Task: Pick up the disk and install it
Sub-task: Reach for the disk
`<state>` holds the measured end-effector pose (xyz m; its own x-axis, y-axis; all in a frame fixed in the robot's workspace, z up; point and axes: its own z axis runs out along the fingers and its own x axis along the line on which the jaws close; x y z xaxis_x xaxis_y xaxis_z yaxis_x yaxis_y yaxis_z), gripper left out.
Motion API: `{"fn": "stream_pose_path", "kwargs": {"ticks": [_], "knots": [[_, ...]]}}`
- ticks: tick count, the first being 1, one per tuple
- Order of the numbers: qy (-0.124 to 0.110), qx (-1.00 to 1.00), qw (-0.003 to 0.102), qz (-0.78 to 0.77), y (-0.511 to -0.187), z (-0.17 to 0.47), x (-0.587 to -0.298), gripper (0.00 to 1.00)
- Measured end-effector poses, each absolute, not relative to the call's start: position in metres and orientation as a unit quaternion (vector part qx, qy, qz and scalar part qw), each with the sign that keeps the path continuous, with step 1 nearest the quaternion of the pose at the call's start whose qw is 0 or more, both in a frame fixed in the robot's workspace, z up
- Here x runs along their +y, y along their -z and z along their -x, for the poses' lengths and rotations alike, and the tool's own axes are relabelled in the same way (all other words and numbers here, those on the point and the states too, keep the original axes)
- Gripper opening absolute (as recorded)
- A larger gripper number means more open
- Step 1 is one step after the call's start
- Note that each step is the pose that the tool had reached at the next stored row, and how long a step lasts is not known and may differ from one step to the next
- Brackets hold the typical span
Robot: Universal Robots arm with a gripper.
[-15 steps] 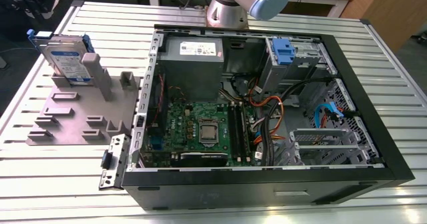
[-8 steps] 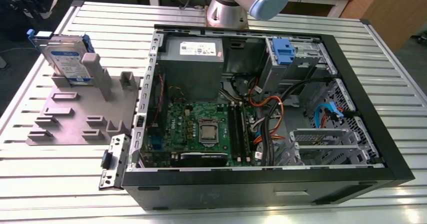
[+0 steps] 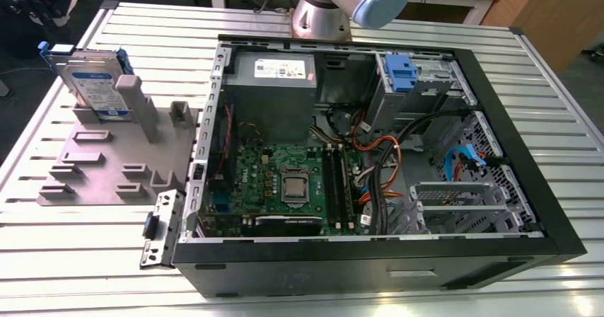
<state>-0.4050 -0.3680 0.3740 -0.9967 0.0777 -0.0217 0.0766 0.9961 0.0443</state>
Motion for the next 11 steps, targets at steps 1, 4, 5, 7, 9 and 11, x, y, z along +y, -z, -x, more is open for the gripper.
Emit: {"fn": "stream_pose_path", "kwargs": {"ticks": [1, 4, 5, 7, 9, 11], "knots": [[-0.022, 0.999, 0.012, -0.039, -0.374, 0.405, -0.368, 0.11], [-0.022, 0.999, 0.012, -0.039, -0.374, 0.4054, -0.3679, 0.11], [-0.022, 0.999, 0.012, -0.039, -0.374, 0.4054, -0.3679, 0.11], [-0.022, 0.999, 0.012, -0.039, -0.374, 0.4054, -0.3679, 0.11], [-0.022, 0.999, 0.012, -0.039, -0.374, 0.4054, -0.3679, 0.11], [-0.022, 0.999, 0.012, -0.039, -0.374, 0.4054, -0.3679, 0.11]]}}
